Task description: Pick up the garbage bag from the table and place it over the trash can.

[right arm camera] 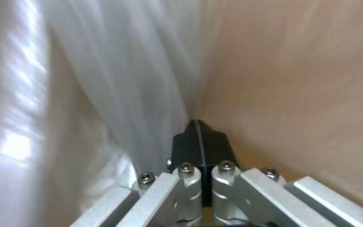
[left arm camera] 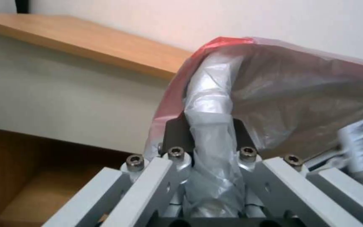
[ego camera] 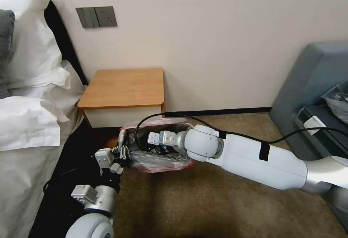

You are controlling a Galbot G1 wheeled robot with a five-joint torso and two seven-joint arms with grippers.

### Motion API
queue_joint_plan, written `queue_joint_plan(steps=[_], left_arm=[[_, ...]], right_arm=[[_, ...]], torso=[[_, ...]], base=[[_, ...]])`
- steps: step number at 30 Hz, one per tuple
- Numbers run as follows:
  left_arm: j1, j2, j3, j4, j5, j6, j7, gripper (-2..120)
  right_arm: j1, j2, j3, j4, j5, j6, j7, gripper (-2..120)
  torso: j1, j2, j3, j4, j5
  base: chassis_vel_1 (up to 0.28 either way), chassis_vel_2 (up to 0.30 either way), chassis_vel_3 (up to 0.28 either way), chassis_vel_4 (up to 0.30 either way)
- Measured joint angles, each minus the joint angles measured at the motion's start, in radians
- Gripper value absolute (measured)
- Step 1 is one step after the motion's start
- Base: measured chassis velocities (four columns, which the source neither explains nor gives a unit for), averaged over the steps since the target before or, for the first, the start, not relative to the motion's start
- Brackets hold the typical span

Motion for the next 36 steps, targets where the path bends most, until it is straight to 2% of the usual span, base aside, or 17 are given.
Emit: queue_joint_plan(steps=[11, 14, 16, 17, 18, 19, 20, 21, 22, 23, 26, 27, 30, 31, 33, 35, 36], left_arm=[[-0.023, 0.008, -0.008, 0.046, -0.031, 0.005, -0.015, 7], [-0.03, 0.014, -0.011, 0.059, -0.065, 0.036, -0.045, 7], [-0.031, 0.015, -0.011, 0.06, -0.069, 0.042, -0.05, 7], [-0.032, 0.019, -0.011, 0.061, -0.076, 0.064, -0.064, 7], [-0.032, 0.023, -0.01, 0.061, -0.082, 0.087, -0.076, 7], [-0.032, 0.023, -0.01, 0.061, -0.082, 0.087, -0.076, 7], [-0.032, 0.032, -0.004, 0.061, -0.094, 0.117, -0.101, 7], [-0.033, 0.045, 0.007, 0.058, -0.112, 0.16, -0.137, 7], [-0.033, 0.053, 0.014, 0.057, -0.126, 0.183, -0.153, 7], [-0.033, 0.053, 0.014, 0.057, -0.126, 0.183, -0.153, 7], [-0.03, 0.068, 0.059, 0.05, -0.161, 0.245, -0.231, 7], [-0.03, 0.068, 0.059, 0.05, -0.161, 0.245, -0.231, 7], [-0.011, 0.069, 0.097, 0.043, -0.181, 0.284, -0.278, 7], [-0.011, 0.069, 0.097, 0.043, -0.181, 0.284, -0.278, 7], [0.004, 0.07, 0.117, 0.046, -0.186, 0.293, -0.286, 7], [0.007, 0.07, 0.122, 0.05, -0.187, 0.293, -0.287, 7], [0.008, 0.071, 0.131, 0.057, -0.189, 0.293, -0.287, 7]], right_arm=[[-0.02, -0.113, 0.066, 0.143, 0.195, 0.002, 0.101, 0], [-0.071, -0.18, 0.149, 0.229, 0.389, 0.029, 0.223, 0], [-0.081, -0.188, 0.163, 0.24, 0.417, 0.034, 0.243, 0], [-0.108, -0.206, 0.198, 0.268, 0.48, 0.046, 0.287, 0], [-0.138, -0.227, 0.231, 0.299, 0.533, 0.07, 0.335, 5], [-0.138, -0.227, 0.231, 0.299, 0.533, 0.07, 0.335, 5], [-0.19, -0.258, 0.27, 0.339, 0.578, 0.121, 0.4, 11], [-0.27, -0.292, 0.333, 0.379, 0.577, 0.173, 0.474, 17], [-0.32, -0.301, 0.377, 0.394, 0.568, 0.191, 0.504, 20], [-0.32, -0.301, 0.377, 0.394, 0.568, 0.191, 0.504, 20], [-0.53, -0.299, 0.584, 0.436, 0.512, 0.222, 0.581, 35], [-0.53, -0.299, 0.584, 0.436, 0.512, 0.222, 0.581, 35], [-0.746, -0.28, 0.767, 0.469, 0.426, 0.228, 0.578, 48], [-0.746, -0.28, 0.767, 0.469, 0.426, 0.228, 0.578, 48], [-0.883, -0.245, 0.878, 0.498, 0.377, 0.234, 0.569, 59], [-0.919, -0.229, 0.906, 0.505, 0.357, 0.238, 0.563, 62], [-0.962, -0.206, 0.936, 0.511, 0.328, 0.245, 0.551, 68]], torso=[[0.0, 0.0, 0.0, -0.0002, 0.0001], [0.0, 0.0, 0.0, -0.0001, 0.0], [0.0, 0.0, 0.0, -0.0001, 0.0], [0.0, 0.0, 0.0, -0.0001, 0.0], [0.0, 0.0, 0.0, -0.0001, 0.0002], [0.0, 0.0, 0.0, -0.0001, 0.0002], [0.0, 0.0, 0.0, -0.0002, 0.0001], [0.0, 0.0, 0.0, -0.0003, 0.0], [0.0, 0.0, 0.0, -0.0003, 0.0002], [0.0, 0.0, 0.0, -0.0003, 0.0002], [0.0, 0.0, 0.0, 0.0, 0.0], [0.0, 0.0, 0.0, 0.0, 0.0], [0.0, 0.0, 0.0, -0.0004, 0.0002], [0.0, 0.0, 0.0, -0.0004, 0.0002], [0.0, 0.0, 0.0, -0.0003, 0.0002], [0.0, 0.0, 0.0, -0.0001, -0.0002], [0.0, 0.0, 0.0, 0.0, -0.0002]], base=[[0.0, 0.0, 0.0, 0.0], [0.0, 0.0, 0.0, 0.0], [0.0, 0.0, 0.0, 0.0], [0.0, 0.0, 0.0, 0.0], [0.0, 0.0, 0.0, 0.0], [0.0, 0.0, 0.0, 0.0], [0.0, 0.0, 0.0, 0.0], [0.0, 0.0, 0.0, 0.0], [0.0, 0.0, 0.0, 0.0], [0.0, 0.0, 0.0, 0.0], [0.0, 0.0, 0.0, 0.0], [0.0, 0.0, 0.0, 0.0], [0.0, 0.0, 0.0, 0.0], [0.0, 0.0, 0.0, 0.0], [0.0, 0.0, 0.0, 0.0], [0.0, 0.0, 0.0, 0.0], [0.0, 0.0, 0.0, 0.0]])
